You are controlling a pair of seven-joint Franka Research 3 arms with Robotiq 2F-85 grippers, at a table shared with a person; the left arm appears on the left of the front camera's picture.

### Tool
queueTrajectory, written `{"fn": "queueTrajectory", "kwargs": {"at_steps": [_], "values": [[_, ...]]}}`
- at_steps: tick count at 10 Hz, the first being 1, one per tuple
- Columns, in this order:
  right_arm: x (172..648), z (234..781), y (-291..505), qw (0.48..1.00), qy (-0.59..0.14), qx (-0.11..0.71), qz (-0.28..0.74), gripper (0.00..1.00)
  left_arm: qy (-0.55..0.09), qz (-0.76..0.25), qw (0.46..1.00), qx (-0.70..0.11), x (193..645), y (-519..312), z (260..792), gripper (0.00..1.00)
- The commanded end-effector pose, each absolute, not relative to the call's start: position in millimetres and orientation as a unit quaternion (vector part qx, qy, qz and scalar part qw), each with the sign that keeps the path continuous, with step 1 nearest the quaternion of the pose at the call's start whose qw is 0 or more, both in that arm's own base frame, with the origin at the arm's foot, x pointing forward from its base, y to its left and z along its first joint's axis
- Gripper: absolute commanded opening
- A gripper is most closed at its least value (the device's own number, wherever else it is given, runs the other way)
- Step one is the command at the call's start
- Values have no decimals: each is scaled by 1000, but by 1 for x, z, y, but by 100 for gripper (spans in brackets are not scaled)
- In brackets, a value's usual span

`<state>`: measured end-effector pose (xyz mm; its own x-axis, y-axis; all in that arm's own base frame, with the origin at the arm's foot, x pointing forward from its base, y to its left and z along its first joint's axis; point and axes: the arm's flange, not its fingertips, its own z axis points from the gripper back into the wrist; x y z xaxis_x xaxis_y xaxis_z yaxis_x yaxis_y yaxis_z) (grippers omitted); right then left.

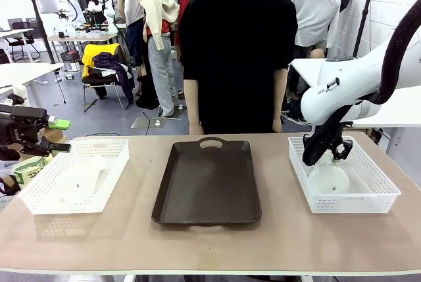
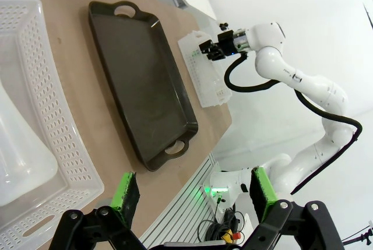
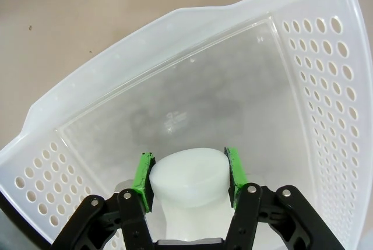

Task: Prepare the laboratory tools.
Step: Pick up the Big flask that the person points to, then while moving the picked Big flask to the Handle tray indicated by the person, stop as directed by the person.

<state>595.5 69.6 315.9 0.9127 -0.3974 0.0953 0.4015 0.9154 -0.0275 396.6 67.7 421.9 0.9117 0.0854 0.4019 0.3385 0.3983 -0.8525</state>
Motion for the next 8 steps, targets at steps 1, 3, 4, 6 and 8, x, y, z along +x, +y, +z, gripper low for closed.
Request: {"fn": "queueTrajectory", "kwargs": {"at_steps": [1, 3, 4, 6, 8], "values": [[595, 315, 70, 978, -43, -23, -204, 0, -200, -78, 807, -550, 397, 68, 424, 100], [595, 315, 70, 978, -43, -23, -204, 0, -200, -78, 807, -550, 397, 68, 424, 100], [595, 315, 70, 978, -43, -23, -204, 0, -200, -78, 807, -550, 397, 68, 424, 100], [595, 315, 70, 978, -43, -23, -204, 0, -200, -78, 807, -550, 397, 68, 424, 100], [595, 315, 70, 978, -43, -23, -204, 0, -200, -78, 807, -550, 397, 68, 424, 100]]}}
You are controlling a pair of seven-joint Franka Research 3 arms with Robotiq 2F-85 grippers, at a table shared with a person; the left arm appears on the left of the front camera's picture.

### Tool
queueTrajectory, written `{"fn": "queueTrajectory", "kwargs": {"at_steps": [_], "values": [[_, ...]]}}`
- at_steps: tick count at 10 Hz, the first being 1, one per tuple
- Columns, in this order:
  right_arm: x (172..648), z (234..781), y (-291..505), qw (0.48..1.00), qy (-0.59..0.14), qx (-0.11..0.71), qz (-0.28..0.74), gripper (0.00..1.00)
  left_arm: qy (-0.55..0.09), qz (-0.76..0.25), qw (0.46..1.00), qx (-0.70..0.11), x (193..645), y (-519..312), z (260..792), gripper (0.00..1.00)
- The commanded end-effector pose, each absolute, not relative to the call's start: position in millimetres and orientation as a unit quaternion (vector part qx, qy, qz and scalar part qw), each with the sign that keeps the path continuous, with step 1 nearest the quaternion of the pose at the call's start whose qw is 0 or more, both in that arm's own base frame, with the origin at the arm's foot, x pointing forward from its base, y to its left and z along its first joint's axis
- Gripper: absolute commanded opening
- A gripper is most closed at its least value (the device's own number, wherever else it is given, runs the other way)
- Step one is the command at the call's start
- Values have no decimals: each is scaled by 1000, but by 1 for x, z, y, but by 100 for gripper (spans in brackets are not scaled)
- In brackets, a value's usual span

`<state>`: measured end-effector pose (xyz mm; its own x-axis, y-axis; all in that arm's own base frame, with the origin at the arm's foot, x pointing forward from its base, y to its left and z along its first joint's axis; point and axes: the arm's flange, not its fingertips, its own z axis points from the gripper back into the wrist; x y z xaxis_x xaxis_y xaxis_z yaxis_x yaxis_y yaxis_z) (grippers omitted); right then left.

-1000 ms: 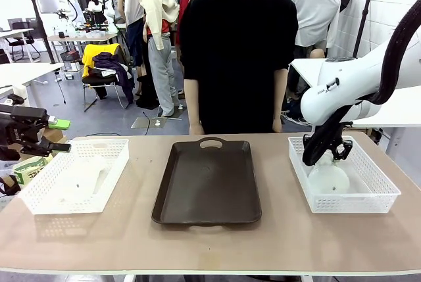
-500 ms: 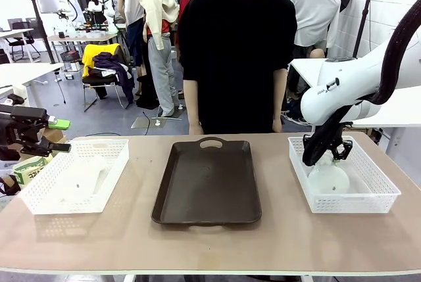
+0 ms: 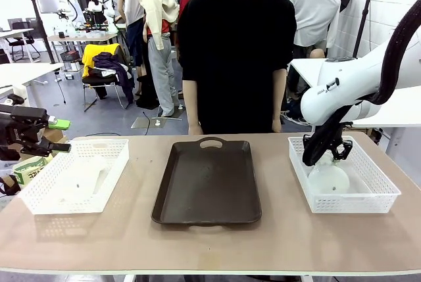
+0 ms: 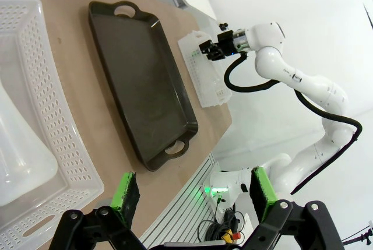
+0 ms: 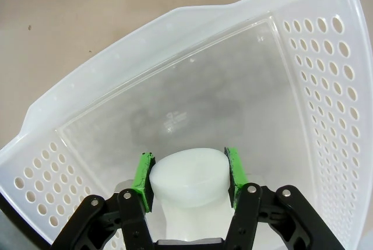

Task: Prepare the laboratory tools.
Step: While moving the picked Big flask to the Handle tray indicated by the person, stop as directed by the person.

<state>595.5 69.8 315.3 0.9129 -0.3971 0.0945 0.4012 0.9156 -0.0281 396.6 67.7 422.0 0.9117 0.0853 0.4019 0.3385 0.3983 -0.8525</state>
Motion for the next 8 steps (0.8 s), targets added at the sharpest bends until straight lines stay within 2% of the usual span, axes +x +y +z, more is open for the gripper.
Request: {"fn": "queueTrajectory", "kwargs": {"at_steps": [1, 3, 4, 5, 8], "values": [[595, 315, 70, 978, -43, -23, -204, 0, -200, -78, 807, -550, 397, 68, 424, 100], [595, 315, 70, 978, -43, -23, -204, 0, -200, -78, 807, -550, 397, 68, 424, 100], [595, 332, 81, 973, -54, -78, -209, 0, -200, -78, 807, -550, 397, 68, 424, 100], [590, 346, 86, 971, -55, -97, -209, 0, -200, -78, 807, -550, 397, 68, 424, 100], [563, 386, 89, 970, -68, -91, -213, 0, -200, -78, 807, -550, 397, 68, 424, 100]]}}
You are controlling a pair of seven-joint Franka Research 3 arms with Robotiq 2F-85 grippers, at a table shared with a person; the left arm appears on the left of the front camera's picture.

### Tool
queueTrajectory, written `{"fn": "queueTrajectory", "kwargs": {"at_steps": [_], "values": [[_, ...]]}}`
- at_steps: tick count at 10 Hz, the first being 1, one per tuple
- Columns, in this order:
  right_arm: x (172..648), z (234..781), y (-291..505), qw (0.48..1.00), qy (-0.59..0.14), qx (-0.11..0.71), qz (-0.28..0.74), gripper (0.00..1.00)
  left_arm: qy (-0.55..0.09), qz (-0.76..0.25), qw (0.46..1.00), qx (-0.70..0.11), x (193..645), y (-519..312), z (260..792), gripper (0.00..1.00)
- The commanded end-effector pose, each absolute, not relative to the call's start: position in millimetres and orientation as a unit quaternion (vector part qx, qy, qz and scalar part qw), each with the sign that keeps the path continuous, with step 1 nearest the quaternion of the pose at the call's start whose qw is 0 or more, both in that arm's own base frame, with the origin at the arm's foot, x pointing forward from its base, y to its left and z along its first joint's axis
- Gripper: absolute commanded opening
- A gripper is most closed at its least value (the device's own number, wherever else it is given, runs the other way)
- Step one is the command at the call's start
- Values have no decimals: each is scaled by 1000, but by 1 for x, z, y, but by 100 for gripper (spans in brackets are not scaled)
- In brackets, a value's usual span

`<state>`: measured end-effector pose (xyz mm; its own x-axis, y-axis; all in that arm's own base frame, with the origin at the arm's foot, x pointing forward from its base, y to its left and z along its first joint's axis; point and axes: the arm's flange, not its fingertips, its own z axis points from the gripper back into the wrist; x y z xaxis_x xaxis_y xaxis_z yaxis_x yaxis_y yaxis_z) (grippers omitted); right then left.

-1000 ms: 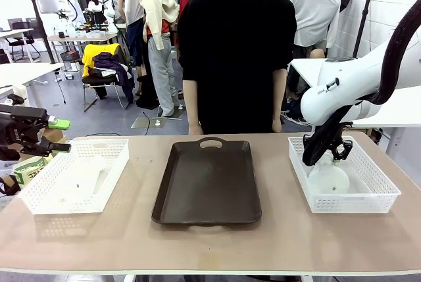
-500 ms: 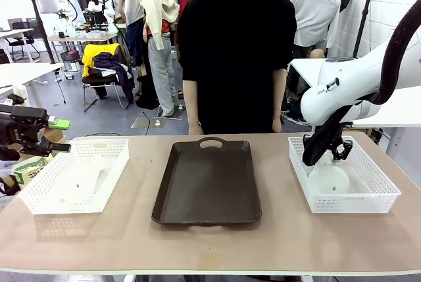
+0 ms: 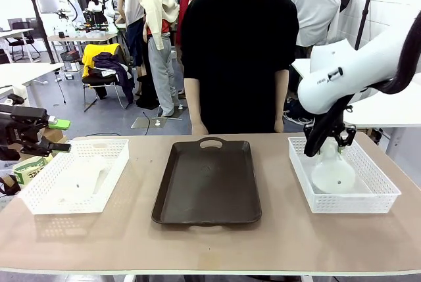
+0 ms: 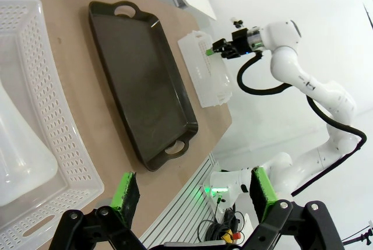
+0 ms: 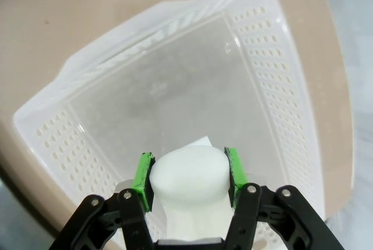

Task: Prepare the laboratory tools.
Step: While moving the picked Big flask to the Handle tray indicated by the person, stop as directed by the person.

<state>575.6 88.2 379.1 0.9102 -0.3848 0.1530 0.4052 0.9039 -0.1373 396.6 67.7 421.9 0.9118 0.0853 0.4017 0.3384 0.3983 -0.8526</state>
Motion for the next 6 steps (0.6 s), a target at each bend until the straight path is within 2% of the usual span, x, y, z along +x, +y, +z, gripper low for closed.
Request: {"fn": "queueTrajectory", "kwargs": {"at_steps": [1, 4, 6], "values": [[554, 397, 88, 973, -70, -74, -206, 0, -200, -78, 807, -550, 397, 68, 424, 100], [536, 416, 84, 976, -87, -50, -195, 0, -200, -78, 807, -550, 397, 68, 424, 100], [543, 407, 79, 978, -83, -51, -187, 0, -200, -78, 807, -550, 397, 68, 424, 100]]}}
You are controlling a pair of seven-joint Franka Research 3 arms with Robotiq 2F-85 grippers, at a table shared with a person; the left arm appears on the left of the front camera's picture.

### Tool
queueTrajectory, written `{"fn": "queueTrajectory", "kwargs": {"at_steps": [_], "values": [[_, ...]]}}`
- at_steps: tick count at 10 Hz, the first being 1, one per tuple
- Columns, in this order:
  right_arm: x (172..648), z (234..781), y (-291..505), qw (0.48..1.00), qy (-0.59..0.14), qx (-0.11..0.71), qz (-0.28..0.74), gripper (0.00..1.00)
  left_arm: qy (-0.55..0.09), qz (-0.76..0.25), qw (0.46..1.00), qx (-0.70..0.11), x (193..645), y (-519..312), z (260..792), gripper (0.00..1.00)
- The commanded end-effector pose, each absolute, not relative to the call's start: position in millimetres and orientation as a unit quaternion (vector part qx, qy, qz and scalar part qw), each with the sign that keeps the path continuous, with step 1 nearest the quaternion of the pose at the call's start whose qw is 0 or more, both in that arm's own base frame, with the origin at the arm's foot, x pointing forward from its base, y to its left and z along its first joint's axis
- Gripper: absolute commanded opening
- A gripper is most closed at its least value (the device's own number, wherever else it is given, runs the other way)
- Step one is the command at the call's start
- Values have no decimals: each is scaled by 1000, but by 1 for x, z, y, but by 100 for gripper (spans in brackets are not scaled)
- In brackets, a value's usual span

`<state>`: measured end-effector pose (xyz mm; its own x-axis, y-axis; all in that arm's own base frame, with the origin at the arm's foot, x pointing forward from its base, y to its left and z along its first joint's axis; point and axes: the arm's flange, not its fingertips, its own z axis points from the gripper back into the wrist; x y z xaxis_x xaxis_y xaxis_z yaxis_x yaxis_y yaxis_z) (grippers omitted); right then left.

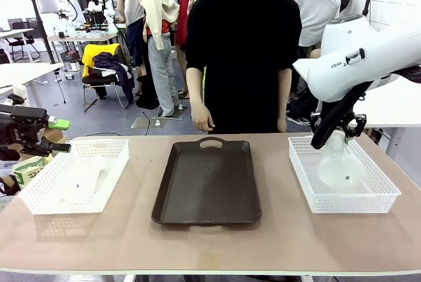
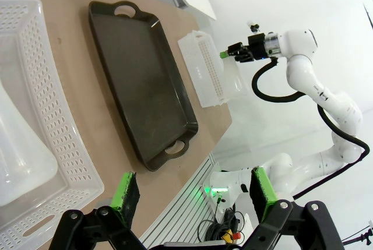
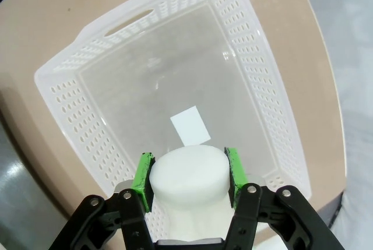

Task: Prepare the laboratory tools.
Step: While moving the picked Big flask to the Handle tray indicated by the person, stop as directed by the person.

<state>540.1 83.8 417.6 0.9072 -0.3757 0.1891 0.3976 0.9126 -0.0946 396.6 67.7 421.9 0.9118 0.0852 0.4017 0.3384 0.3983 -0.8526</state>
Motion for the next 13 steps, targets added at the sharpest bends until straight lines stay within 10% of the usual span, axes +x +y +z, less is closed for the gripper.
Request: {"fn": "queueTrajectory", "kwargs": {"at_steps": [1, 13], "values": [[547, 400, 78, 980, -73, -47, -181, 0, -200, -78, 807, -550, 397, 68, 424, 100], [472, 482, 98, 985, -132, -6, -109, 0, -200, -78, 807, -550, 397, 68, 424, 100]]}}
